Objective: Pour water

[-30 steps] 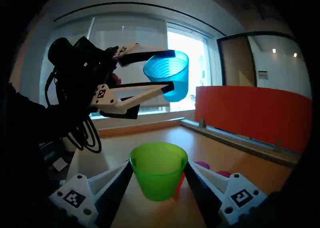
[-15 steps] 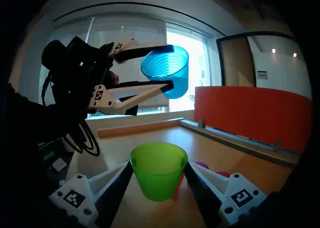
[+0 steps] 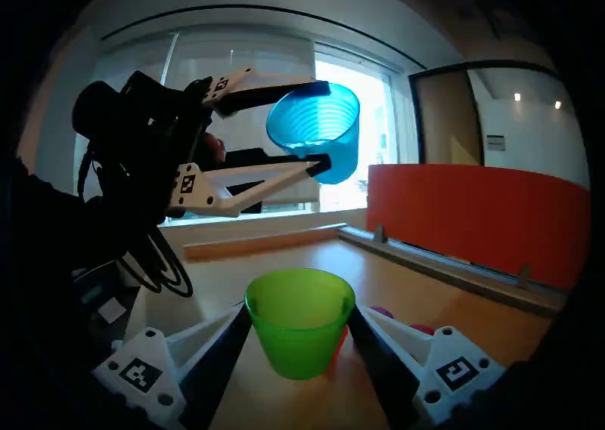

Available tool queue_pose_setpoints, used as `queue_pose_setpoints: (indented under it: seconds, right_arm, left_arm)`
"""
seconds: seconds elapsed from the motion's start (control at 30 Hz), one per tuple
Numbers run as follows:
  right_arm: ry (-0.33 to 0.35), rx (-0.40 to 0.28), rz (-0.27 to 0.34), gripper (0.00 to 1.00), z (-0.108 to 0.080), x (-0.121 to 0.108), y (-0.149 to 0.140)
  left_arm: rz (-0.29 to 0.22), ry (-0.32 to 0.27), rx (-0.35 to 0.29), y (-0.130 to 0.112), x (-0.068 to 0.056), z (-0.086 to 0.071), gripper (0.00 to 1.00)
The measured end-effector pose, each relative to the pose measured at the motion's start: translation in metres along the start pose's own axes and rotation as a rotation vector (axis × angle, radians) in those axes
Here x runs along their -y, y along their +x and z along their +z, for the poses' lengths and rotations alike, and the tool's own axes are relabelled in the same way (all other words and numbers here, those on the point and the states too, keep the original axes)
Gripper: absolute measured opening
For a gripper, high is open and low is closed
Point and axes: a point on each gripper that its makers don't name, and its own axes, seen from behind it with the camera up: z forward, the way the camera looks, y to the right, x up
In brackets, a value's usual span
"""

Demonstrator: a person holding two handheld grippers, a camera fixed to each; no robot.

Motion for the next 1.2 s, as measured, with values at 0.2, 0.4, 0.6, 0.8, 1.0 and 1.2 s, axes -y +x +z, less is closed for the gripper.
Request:
queue_pose_setpoints:
  seconds: [0.2,0.4,0.6,0.8,1.0,1.2]
  right_arm:
    - [-0.002,0.001,-0.003,0.90,-0.0010,-0.0002,-0.0003]
    - [-0.003,0.001,-0.002,0.90,-0.0013,-0.0008,-0.0006]
    - [0.000,0.001,-0.004,0.90,-0.0012,-0.0001,0.0005]
    - [0.004,0.002,-0.009,0.90,-0.0009,0.0016,0.0013]
    - [0.005,0.003,-0.012,0.90,-0.0004,0.0024,0.0020]
    - [0.003,0.002,-0.015,0.90,-0.0017,0.0024,0.0027]
  left_arm:
    - [0.019,0.003,0.000,0.0022,0.0025,-0.0008,0.89]
    - [0.034,0.007,0.001,0.0022,0.0046,-0.0025,0.89]
    - [0.046,0.007,-0.003,0.0026,0.0029,-0.0036,0.89]
    - [0.054,0.006,-0.006,0.0025,0.0002,-0.0036,0.89]
    - [0.070,0.013,-0.009,0.0036,0.0022,-0.0050,0.89]
    - [0.082,0.010,-0.011,0.0055,0.0030,-0.0060,0.89]
